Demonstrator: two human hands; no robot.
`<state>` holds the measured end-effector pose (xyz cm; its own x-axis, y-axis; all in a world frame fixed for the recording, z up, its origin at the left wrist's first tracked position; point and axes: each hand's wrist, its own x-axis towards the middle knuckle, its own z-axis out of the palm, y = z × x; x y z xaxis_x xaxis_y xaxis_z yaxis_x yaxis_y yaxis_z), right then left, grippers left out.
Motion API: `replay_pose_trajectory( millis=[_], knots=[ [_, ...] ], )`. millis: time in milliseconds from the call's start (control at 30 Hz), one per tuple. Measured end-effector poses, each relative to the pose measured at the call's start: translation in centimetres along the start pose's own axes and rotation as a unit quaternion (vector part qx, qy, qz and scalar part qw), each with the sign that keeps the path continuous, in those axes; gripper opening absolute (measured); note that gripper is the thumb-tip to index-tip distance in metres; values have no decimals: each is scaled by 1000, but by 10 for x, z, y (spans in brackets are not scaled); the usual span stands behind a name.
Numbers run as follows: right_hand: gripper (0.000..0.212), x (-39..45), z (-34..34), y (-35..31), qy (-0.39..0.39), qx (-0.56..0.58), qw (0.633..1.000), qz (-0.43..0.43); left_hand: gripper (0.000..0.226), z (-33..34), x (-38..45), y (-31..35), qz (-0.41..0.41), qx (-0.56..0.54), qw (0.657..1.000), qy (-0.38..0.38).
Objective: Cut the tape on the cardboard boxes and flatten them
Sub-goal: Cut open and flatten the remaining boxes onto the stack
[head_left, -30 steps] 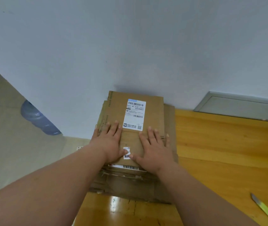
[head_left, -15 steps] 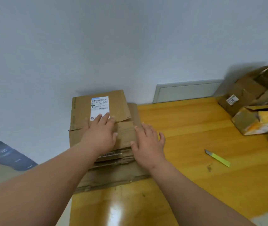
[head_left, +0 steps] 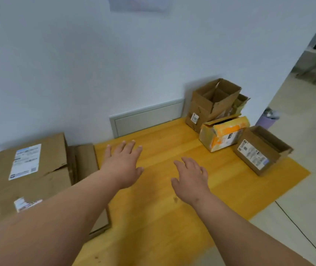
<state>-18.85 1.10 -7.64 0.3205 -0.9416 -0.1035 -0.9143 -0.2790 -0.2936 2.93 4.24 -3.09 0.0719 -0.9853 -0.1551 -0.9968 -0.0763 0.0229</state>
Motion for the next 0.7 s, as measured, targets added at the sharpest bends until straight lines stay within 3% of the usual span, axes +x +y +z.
replay_pose_trajectory(
  millis=[333, 533, 700],
  knots=[
    [61, 36, -67, 194, 15, -65, 994, 86, 73, -21, 111, 195, 106, 96, 990, -8],
    [62, 43, -87, 257, 58, -69, 983, 159, 73, -19, 168, 262, 186, 119, 975, 19],
    [59, 48, -93, 303, 69, -74, 975, 199, 74, -7, 194, 296, 207, 111, 972, 3]
  ],
)
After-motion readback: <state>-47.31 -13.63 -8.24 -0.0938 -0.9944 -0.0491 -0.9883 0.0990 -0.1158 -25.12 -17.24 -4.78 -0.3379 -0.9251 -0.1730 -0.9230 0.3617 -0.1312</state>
